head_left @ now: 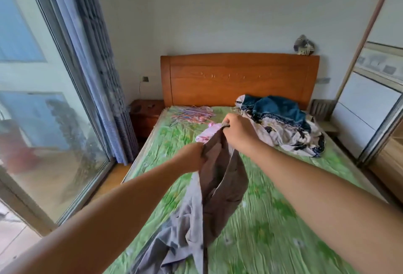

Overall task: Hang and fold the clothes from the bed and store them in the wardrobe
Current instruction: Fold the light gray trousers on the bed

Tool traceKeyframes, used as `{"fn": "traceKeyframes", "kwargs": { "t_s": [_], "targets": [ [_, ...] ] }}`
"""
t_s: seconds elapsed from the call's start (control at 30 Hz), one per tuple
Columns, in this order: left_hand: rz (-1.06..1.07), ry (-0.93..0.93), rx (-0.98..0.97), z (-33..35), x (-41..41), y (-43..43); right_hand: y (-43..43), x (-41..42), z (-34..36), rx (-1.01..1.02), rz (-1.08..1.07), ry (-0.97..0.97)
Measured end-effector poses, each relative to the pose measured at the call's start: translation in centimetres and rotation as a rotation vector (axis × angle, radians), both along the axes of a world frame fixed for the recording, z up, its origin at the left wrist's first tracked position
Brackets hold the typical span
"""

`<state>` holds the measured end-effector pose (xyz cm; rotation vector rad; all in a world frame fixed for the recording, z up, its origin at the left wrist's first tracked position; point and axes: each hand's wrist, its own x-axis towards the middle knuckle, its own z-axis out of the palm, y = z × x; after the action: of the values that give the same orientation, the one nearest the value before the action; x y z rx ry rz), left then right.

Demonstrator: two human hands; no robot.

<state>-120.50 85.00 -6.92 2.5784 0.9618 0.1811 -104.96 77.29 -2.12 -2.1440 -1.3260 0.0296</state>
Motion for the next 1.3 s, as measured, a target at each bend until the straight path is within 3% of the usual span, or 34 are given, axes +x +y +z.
{"fn": "traceKeyframes", "kwargs": {
  "t_s": [0.17,0.3,0.47,0.53,0.7,0.77,0.93,0.97,1.07,1.2,1.3],
  "targets": [
    [0.057,-0.122,0.087,1.9,-1.1,2.2,-4.9,5.0,-2.7,-0.315,0.095,-0.386],
    [0.028,-0.101,0.122,2.7,-2.4,3.4,-8.0,6.6,-6.1,-0.464,0.019,-0.449],
    [0.02,-0.05,0.145,2.5,-5.4,5.6,-8.3,6.8,-7.2,-0.458,-0.03,-0.532],
    [0.013,-0.029,0.16,3.0,-6.6,6.5,-7.5,6.6,-6.7,-0.416,-0.037,-0.504],
    [0.01,0.094,0.208,4.2,-10.3,8.0,-5.6,6.2,-4.1,-0.147,-0.112,-0.172],
    [0.022,0.065,0.184,4.7,-11.6,8.5,-5.5,5.5,-3.3,-0.1,-0.053,-0.187],
    [0.012,-0.217,0.041,6.7,-14.1,8.3,-7.3,5.1,-2.7,-0.089,0.257,-0.735],
    [-0.008,-0.256,0.031,7.3,-14.4,8.0,-7.2,5.3,-2.5,-0.143,0.243,-0.748],
    [-0.052,-0.309,0.082,9.2,-14.6,6.4,-6.4,5.6,-1.4,-0.298,0.19,-0.642],
    [-0.136,-0.367,0.159,11.0,-14.4,3.9,-5.9,5.3,-1.0,-0.288,0.171,-0.439],
    [-0.155,-0.286,0.179,11.7,-14.3,3.1,-5.8,5.2,-1.2,-0.344,0.172,-0.354]
  ]
}}
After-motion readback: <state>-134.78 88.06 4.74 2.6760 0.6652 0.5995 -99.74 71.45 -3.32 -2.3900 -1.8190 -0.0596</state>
